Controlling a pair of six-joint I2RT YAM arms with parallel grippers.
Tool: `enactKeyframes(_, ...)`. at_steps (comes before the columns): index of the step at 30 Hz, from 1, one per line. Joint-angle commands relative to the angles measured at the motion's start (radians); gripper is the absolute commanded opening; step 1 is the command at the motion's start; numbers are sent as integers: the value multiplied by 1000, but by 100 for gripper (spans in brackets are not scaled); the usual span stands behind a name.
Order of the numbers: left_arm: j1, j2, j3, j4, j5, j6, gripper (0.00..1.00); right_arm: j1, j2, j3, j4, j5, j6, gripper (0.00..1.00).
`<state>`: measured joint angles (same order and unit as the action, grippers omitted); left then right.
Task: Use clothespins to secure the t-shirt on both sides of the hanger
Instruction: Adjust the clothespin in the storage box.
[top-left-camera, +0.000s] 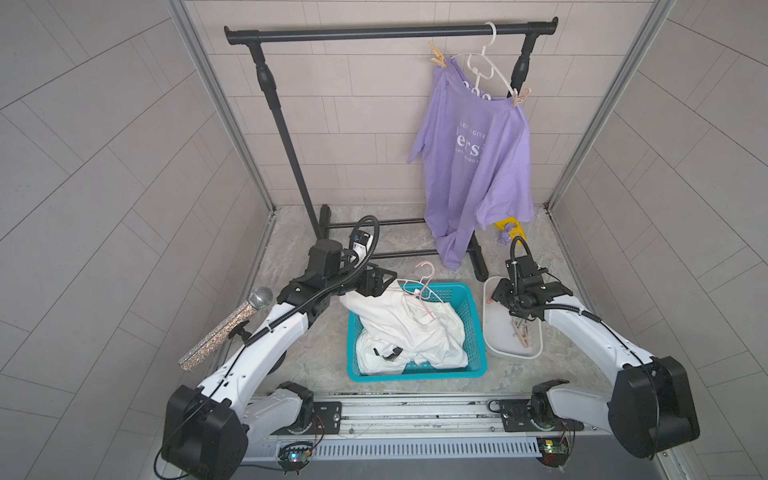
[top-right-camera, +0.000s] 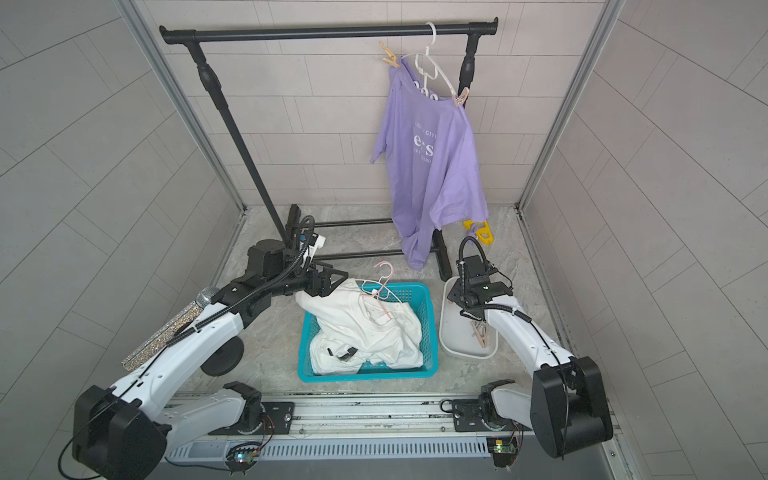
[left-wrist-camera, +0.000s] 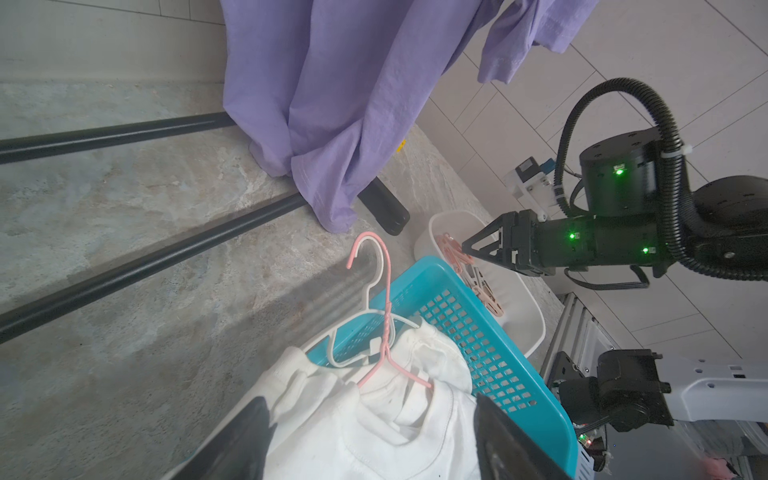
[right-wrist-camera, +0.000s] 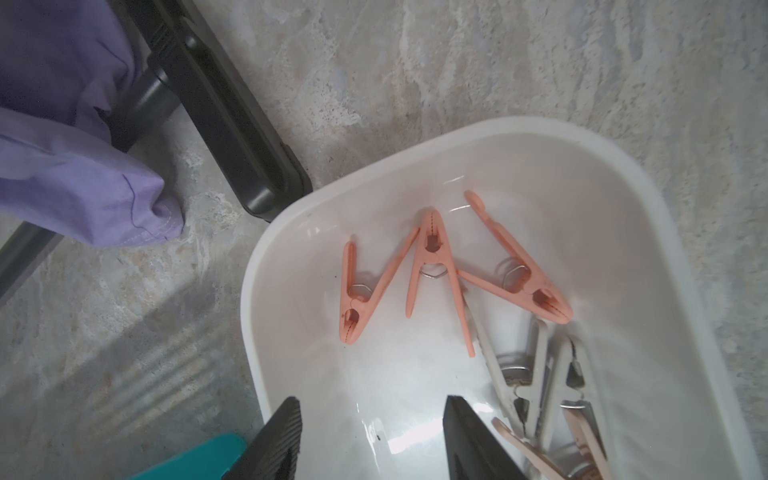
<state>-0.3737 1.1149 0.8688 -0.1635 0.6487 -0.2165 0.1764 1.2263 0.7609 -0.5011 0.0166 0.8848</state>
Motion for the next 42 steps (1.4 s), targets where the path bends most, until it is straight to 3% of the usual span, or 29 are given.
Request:
enactKeyframes(1,-5,-29,-16,50,2,-7,81,-4,34,-11,71,31,102,54)
enactKeyframes(15,-7,-21,-28,83,9,-27,81,-11,204,6,172,3,198,39)
enactKeyframes(42,-9,-8,-25,84,20,-29,81,-57,306,-18,223,28,203,34)
